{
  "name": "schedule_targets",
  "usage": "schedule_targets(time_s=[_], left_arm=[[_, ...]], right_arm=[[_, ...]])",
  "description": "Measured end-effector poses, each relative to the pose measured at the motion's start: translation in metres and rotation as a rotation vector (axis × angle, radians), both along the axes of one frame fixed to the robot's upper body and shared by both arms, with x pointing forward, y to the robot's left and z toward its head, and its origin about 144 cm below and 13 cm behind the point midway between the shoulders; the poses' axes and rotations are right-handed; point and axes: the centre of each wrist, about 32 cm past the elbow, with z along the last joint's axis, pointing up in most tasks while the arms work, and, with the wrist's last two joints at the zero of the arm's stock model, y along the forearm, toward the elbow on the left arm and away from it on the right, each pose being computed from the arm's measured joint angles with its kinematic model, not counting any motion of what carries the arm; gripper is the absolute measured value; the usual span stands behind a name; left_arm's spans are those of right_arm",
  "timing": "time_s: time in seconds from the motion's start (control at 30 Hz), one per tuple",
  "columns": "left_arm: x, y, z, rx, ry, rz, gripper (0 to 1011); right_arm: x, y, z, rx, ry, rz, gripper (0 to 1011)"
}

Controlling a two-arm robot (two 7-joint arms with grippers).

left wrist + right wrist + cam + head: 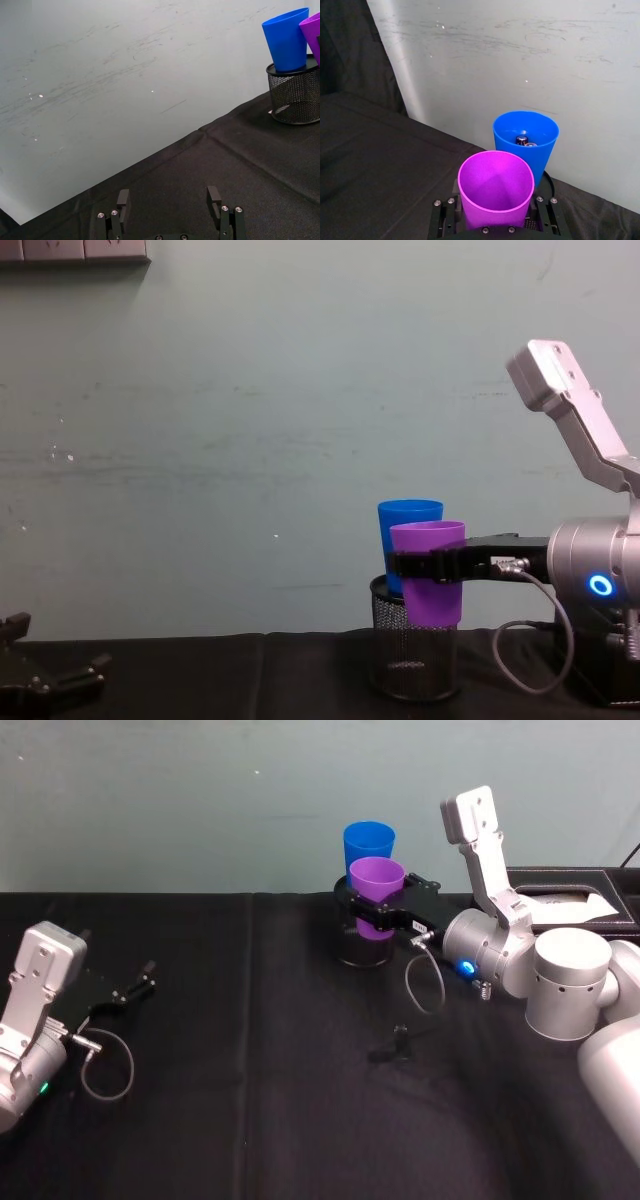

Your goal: Pick up one cup with a gripper and tap it against the other cup.

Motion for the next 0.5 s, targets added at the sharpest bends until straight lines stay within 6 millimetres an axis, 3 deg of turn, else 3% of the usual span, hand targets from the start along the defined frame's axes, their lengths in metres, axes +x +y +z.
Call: schedule_targets(time_s=[0.5], left_arm=[[0.0000,0.0000,0.0000,0.000,0.000,0.000,1000]], right_arm=[[0.0000,0.0000,0.0000,0.000,0.000,0.000,720]])
